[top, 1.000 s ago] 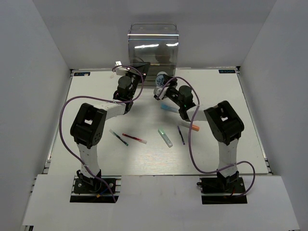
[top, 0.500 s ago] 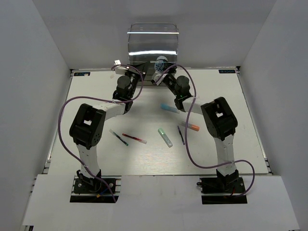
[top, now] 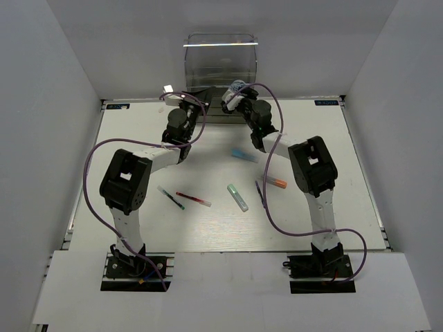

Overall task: Sort the stationery into containers
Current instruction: Place the stationery in the drawer.

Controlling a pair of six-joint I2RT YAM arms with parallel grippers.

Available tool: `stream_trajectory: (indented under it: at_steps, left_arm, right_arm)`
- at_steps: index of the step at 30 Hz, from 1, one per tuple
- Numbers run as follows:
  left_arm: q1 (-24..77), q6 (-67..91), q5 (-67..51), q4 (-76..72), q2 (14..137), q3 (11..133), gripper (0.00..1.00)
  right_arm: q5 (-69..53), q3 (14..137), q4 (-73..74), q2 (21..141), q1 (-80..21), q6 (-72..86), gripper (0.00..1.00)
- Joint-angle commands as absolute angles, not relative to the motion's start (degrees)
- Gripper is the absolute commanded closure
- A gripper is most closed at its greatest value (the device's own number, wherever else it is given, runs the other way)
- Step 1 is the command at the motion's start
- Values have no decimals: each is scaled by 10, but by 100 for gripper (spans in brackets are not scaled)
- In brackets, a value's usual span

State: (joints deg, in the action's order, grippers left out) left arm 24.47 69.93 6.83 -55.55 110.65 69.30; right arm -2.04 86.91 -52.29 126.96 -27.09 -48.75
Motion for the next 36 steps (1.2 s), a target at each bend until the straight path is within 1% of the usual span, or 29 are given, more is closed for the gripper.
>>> stream_trajectory:
  at_steps: [1, 6, 17, 21, 22, 26, 28, 31, 34, 36]
  left_arm:
    - [242, 698, 66, -570, 1057, 713, 100]
    - [242, 698, 66, -570, 1057, 718, 100]
    - [242, 698, 61, -564, 1057, 730, 100]
    - [242, 692, 54, -557, 1045, 700, 100]
    - [242, 692, 54, -557, 1045, 683, 99]
    - [242, 671, 48, -512, 1025, 649, 83]
    - [242, 657, 43, -495, 1014, 641, 77]
    - [247, 643, 43, -470, 1009, 635, 74]
    - [247, 642, 43, -460, 1009, 630, 67]
    - [247, 642, 43, -440, 1023, 648, 62]
  right_arm:
    - [18, 924, -520, 1273, -265, -454, 100]
    - [37, 960, -478, 1286, -259, -405, 100]
    - [55, 959, -410, 1276, -258, -310, 100]
    - [52, 956, -403, 1269, -258, -292, 100]
    - [52, 955, -402, 1268, -258, -287, 100]
    - [49, 954, -396, 1265, -258, -281, 100]
    - [49, 954, -394, 1265, -259, -278, 100]
    - [47, 956, -389, 1264, -258, -274, 100]
    - [44, 958, -384, 1264, -259, -268, 100]
    - [43, 959, -381, 1262, -258, -266, 100]
